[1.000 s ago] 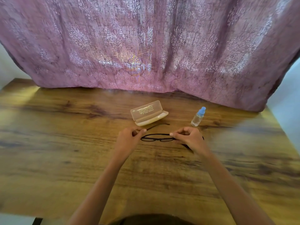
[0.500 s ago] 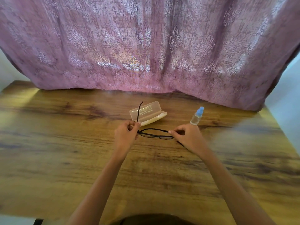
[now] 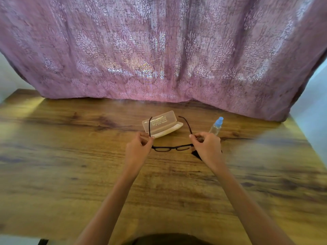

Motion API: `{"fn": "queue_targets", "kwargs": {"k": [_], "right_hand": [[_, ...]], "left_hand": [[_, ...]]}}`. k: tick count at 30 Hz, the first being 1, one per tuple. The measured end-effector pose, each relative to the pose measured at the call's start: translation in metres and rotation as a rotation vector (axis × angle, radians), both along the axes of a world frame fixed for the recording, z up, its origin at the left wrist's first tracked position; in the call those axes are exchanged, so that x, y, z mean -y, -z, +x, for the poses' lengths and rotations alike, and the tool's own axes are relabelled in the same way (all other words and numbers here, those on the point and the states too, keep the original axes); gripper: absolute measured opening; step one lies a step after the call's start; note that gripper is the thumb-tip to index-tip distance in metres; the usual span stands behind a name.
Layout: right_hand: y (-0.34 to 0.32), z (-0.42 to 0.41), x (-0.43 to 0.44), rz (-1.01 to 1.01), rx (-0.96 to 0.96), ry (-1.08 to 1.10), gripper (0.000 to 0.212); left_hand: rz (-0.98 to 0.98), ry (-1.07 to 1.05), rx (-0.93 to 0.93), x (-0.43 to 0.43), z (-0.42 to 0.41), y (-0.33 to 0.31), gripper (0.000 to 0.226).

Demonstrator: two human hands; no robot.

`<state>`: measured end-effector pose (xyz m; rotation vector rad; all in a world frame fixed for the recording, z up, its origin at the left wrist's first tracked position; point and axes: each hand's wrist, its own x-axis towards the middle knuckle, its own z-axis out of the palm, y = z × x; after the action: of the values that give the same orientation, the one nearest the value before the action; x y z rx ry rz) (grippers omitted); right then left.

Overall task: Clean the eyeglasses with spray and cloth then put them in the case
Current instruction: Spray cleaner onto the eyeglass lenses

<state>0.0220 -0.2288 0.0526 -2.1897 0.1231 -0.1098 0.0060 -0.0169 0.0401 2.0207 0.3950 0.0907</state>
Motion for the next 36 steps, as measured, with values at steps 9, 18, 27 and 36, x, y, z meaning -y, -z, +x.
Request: {"fn": "queue_targets", "kwargs": {"k": [9, 18, 27, 36], "right_hand": [[-0.016, 0.019, 0.018, 0.085, -0.076, -0.011, 0.009], [-0.033, 0.045, 0.035, 0.312, -0.244, 0.024, 0.018], [-0.019, 0.047, 0.048, 0.293, -0.027, 0.122, 0.022], [0.033, 0.047, 0.058, -0.203, 0.385, 0.203, 0.038]], "left_hand": [[0.622, 0.547, 0.617, -0.02, -0.009, -0.007, 0.028], [0.824, 0.593, 0.845, -0.006, 0.003, -0.036, 0.03], [0.744, 0.435, 0.854, 0.007, -0.003, -0.041, 0.018], [0.714, 0.259, 0.892, 0.004, -0.01, -0.06, 0.019]]}}
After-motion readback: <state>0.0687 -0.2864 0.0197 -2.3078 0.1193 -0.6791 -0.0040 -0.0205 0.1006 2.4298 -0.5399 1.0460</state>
